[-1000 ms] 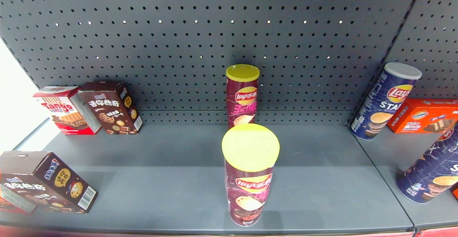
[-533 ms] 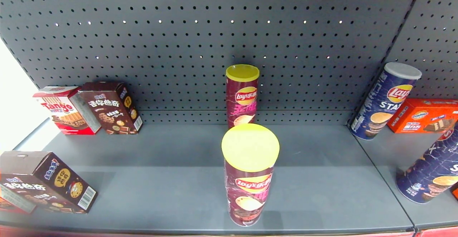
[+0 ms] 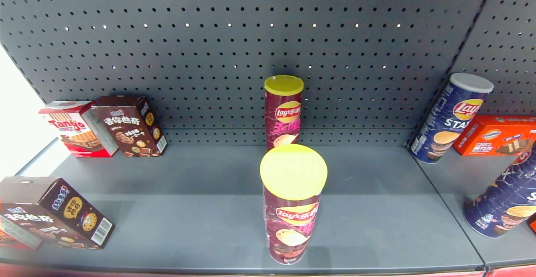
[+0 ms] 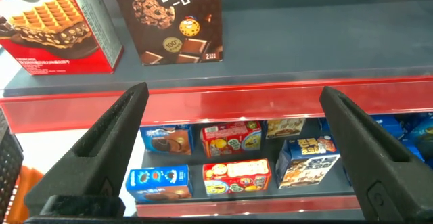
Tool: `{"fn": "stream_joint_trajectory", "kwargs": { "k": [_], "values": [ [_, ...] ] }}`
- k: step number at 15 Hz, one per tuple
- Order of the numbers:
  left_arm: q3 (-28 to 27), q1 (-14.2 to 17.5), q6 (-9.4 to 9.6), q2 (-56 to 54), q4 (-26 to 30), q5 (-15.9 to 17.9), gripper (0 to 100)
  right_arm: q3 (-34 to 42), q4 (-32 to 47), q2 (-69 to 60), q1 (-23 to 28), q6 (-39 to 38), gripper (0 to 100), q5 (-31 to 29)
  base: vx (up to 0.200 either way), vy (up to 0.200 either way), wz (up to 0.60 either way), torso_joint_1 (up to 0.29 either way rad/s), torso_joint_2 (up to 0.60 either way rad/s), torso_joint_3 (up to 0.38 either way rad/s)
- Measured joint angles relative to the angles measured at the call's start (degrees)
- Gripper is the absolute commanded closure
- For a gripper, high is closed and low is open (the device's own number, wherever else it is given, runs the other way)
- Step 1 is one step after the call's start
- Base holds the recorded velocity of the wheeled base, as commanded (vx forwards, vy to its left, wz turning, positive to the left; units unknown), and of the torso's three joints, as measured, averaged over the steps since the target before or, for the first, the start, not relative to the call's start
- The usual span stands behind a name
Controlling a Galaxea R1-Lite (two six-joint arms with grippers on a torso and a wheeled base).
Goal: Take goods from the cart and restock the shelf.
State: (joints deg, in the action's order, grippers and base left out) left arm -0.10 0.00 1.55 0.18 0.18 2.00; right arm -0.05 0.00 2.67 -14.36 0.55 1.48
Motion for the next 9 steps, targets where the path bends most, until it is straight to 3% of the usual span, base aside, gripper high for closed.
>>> {"fn": "stream_joint_trajectory", "kwargs": {
  "k": [2, 4, 9],
  "values": [
    [0.0, 0.0, 0.01, 0.0, 0.0, 0.0, 0, 0.0, 0.0, 1.6, 8.2, 0.0, 0, 0.0, 0.0, 0.0, 0.0, 0.0, 0.0, 0.0],
    [0.0, 0.0, 0.04, 0.0, 0.0, 0.0, 0, 0.0, 0.0, 0.8, 13.2, -0.1, 0, 0.0, 0.0, 0.0, 0.0, 0.0, 0.0, 0.0],
    [0.0, 0.0, -0.16, 0.0, 0.0, -0.3, 0, 0.0, 0.0, -2.3, 14.4, -0.1, 0, 0.0, 0.0, 0.0, 0.0, 0.0, 0.0, 0.0]
  ]
}}
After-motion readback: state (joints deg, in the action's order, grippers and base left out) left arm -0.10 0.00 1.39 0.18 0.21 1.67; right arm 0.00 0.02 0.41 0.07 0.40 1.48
